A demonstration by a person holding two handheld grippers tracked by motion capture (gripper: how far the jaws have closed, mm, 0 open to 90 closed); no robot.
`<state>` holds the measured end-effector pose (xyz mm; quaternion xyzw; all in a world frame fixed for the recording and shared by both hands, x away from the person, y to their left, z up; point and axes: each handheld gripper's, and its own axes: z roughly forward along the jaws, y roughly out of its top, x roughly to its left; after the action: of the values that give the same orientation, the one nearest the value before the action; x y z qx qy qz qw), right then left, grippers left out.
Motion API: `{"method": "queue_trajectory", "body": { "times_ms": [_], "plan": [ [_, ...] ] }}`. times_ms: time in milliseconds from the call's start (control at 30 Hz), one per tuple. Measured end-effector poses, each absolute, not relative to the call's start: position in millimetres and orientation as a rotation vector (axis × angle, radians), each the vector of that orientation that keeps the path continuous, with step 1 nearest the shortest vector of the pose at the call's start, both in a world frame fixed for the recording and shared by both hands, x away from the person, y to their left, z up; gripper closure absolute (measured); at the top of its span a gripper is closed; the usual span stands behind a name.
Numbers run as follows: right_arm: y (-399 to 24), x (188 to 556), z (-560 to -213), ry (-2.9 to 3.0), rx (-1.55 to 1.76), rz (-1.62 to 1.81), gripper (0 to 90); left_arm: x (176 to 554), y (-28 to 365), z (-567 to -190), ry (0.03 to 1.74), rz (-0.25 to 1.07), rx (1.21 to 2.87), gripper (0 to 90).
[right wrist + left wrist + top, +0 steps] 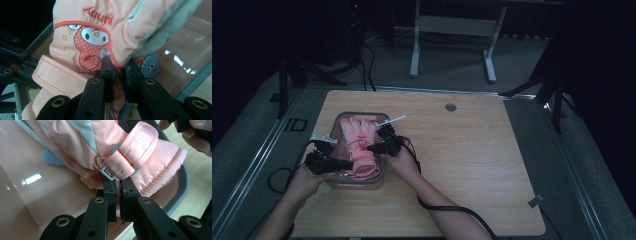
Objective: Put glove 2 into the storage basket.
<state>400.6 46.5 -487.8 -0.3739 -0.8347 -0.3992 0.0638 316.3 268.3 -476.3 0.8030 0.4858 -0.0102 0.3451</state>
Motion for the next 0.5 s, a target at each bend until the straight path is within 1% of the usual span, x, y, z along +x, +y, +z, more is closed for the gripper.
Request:
{"method": "queue_trajectory", "body": {
  "times_ms": [167,300,333,367,500],
  "plan": [
    [49.7,405.0,-488.3,-2.522,-1.137,-1.165,77.6,317.6,264.7,-478.3,1.303,-0.025,2.094,81.8],
    [47.0,408.2,-489.7,-2.509,-1.173,-1.176,71.3,318.0,263.9,-478.4,1.337,0.014,2.064,72.9],
    [45.7,409.2,-489.5,-2.499,-1.176,-1.180,69.0,318.1,263.7,-478.0,1.343,0.027,2.058,71.8],
    [44.3,410.0,-488.3,-2.493,-1.184,-1.194,62.4,318.1,263.8,-477.5,1.341,0.034,2.053,69.5],
    [38.8,412.6,-479.1,-2.517,-1.188,-1.248,47.3,316.6,264.6,-475.5,1.344,0.066,2.035,63.4]
  ]
}}
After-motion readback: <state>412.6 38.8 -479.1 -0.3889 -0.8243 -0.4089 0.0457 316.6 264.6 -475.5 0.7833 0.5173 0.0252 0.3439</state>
